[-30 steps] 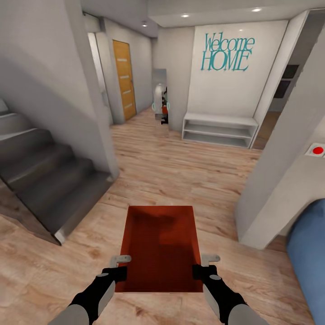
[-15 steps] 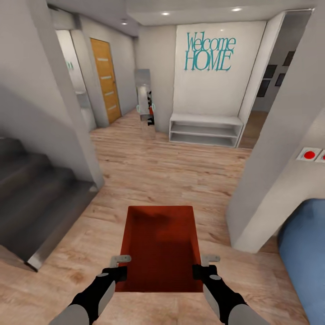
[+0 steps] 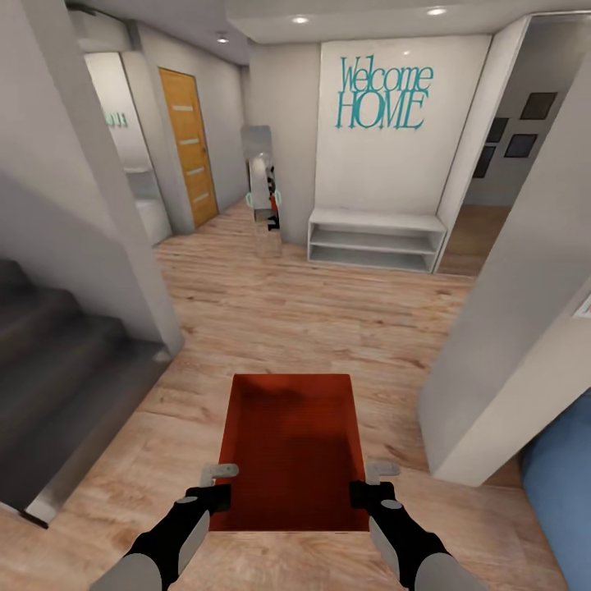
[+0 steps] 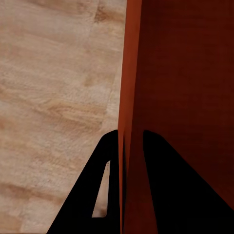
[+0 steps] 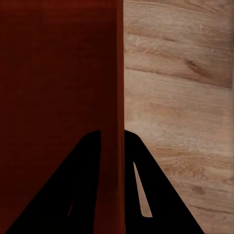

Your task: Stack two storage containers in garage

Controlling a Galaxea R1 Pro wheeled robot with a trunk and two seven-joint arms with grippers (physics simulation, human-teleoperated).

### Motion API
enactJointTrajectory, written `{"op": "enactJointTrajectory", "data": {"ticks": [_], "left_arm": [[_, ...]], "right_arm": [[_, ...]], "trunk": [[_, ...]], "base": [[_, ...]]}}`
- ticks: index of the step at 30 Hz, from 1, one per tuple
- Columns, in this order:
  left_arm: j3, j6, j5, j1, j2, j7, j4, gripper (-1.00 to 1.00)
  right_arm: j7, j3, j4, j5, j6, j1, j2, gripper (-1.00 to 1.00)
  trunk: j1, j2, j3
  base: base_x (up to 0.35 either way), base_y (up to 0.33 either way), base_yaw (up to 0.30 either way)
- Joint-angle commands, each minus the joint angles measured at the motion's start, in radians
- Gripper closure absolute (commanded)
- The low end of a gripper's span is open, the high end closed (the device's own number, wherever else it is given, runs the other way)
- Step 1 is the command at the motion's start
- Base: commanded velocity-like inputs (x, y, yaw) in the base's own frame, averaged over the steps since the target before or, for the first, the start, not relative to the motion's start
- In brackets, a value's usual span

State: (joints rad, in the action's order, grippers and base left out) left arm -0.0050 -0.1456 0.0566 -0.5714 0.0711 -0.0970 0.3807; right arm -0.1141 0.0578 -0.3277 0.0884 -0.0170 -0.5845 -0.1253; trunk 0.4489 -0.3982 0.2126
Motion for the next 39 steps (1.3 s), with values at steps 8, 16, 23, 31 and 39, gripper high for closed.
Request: {"op": "enactJointTrajectory", "data": {"ticks": [8, 16, 23, 31, 39], "left_arm": [[-0.016, -0.006, -0.014, 0.001, -0.008, -0.009, 0.0, 1.0], [-0.016, -0.006, -0.014, 0.001, -0.008, -0.009, 0.0, 1.0], [-0.016, -0.006, -0.014, 0.001, -0.007, -0.009, 0.0, 1.0], [-0.016, -0.006, -0.014, 0.001, -0.007, -0.009, 0.0, 1.0], [-0.016, -0.006, -0.014, 0.001, -0.007, -0.009, 0.0, 1.0]], "right_arm": [[-0.073, 0.017, -0.04, 0.015, -0.002, -0.001, 0.033, 1.0], [-0.073, 0.017, -0.04, 0.015, -0.001, -0.001, 0.033, 1.0], [-0.073, 0.017, -0.04, 0.016, -0.001, -0.001, 0.033, 1.0], [-0.073, 0.017, -0.04, 0.016, -0.001, -0.001, 0.033, 1.0], [-0.073, 0.017, -0.04, 0.016, -0.001, -0.001, 0.033, 1.0]], "trunk": [[0.001, -0.002, 0.002], [0.001, -0.002, 0.002], [0.001, -0.002, 0.002], [0.001, -0.002, 0.002], [0.001, -0.002, 0.002]], "base": [[0.337, 0.0, 0.0], [0.337, 0.0, 0.0], [0.337, 0.0, 0.0], [0.337, 0.0, 0.0], [0.337, 0.0, 0.0]]}}
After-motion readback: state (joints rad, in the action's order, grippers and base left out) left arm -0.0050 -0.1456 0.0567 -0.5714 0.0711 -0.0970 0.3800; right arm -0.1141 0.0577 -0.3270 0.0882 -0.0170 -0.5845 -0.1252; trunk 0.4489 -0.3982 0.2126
